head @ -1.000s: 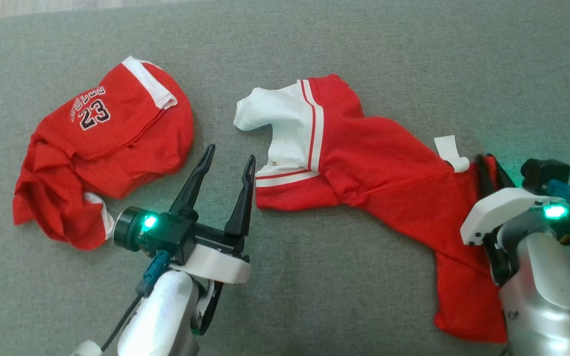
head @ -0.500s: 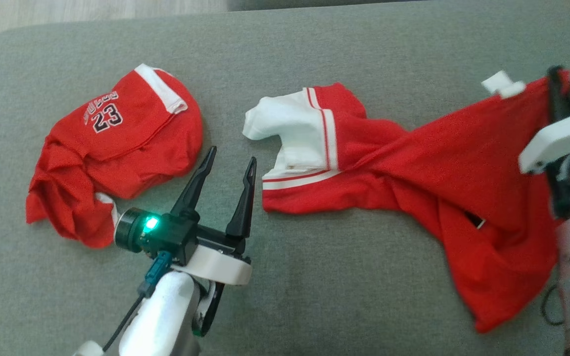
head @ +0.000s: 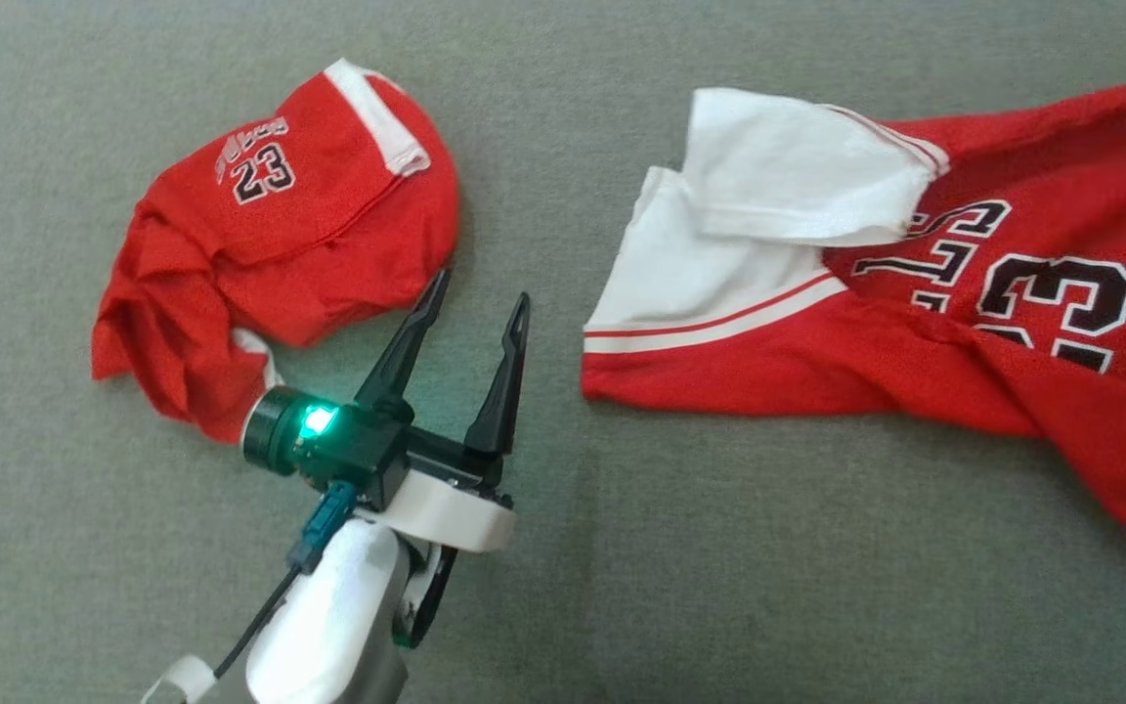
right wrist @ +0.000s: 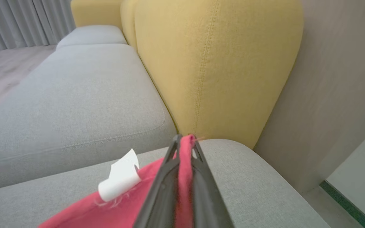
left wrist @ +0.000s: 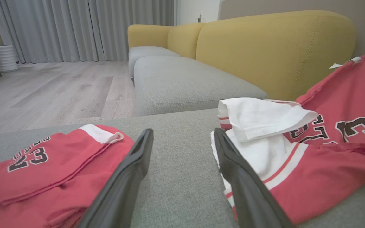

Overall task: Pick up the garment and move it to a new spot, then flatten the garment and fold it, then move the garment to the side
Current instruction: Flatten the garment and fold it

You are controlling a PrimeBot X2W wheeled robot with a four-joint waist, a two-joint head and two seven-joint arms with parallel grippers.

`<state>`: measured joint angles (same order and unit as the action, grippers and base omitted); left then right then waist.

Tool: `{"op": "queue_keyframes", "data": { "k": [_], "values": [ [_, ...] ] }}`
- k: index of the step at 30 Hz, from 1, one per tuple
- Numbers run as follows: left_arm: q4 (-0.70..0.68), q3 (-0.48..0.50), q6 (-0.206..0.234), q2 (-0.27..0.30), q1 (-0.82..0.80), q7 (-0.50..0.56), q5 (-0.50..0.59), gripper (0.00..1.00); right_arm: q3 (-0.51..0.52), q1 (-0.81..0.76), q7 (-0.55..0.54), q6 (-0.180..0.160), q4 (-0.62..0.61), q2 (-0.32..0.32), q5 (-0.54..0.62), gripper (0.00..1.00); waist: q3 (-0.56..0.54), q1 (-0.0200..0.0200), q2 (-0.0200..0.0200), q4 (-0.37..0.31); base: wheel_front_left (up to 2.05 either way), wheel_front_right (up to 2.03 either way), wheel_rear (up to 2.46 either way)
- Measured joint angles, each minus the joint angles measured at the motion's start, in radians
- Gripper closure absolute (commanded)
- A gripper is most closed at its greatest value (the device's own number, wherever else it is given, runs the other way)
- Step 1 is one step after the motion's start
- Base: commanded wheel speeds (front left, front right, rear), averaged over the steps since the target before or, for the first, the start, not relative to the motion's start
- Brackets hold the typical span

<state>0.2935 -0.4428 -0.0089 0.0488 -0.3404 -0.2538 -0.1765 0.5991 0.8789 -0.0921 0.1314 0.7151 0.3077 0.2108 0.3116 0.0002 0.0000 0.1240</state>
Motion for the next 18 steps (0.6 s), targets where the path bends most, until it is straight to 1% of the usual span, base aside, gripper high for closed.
{"op": "queue_keyframes", "data": {
  "k": [2,4,5,9,11,14,18],
  "values": [
    [-0.002,-0.006,0.001,0.000,-0.005,0.000,0.000,0.00,0.002,0.018,0.016,0.000,0.047,0.009,0.066,0.00,0.008,0.0000,0.0000,0.010,0.00,0.00,0.00],
    [-0.002,-0.007,0.010,0.000,-0.005,0.000,-0.001,0.00,-0.003,0.018,0.050,0.000,0.071,0.004,0.116,0.00,0.010,0.0000,0.0000,0.012,0.00,0.00,0.00],
    [-0.002,-0.007,0.010,0.000,-0.005,0.000,-0.001,0.00,-0.003,0.018,0.050,0.000,0.071,0.004,0.116,0.00,0.010,0.0000,0.0000,0.012,0.00,0.00,0.00],
    [-0.002,-0.003,0.011,-0.001,-0.005,0.000,-0.010,0.00,-0.023,0.019,0.148,0.000,0.092,-0.030,0.114,0.00,0.003,-0.0001,0.0000,-0.008,0.00,0.00,0.00],
    [-0.002,0.002,0.011,-0.001,-0.005,0.000,-0.010,0.00,-0.053,0.016,0.195,0.000,0.102,-0.052,0.095,0.00,-0.005,-0.0001,0.0000,-0.021,0.00,0.00,0.00],
    [-0.006,0.014,0.010,-0.002,-0.005,0.000,-0.010,0.00,-0.115,0.004,0.260,0.000,0.099,-0.092,0.025,0.00,-0.023,-0.0002,0.0000,-0.042,0.00,0.00,0.00],
    [-0.007,0.027,0.010,-0.002,0.000,0.000,-0.010,0.00,-0.218,-0.072,0.313,0.000,0.028,-0.145,-0.084,0.00,-0.053,-0.0002,0.0000,-0.074,0.00,0.00,0.00]
  ]
}}
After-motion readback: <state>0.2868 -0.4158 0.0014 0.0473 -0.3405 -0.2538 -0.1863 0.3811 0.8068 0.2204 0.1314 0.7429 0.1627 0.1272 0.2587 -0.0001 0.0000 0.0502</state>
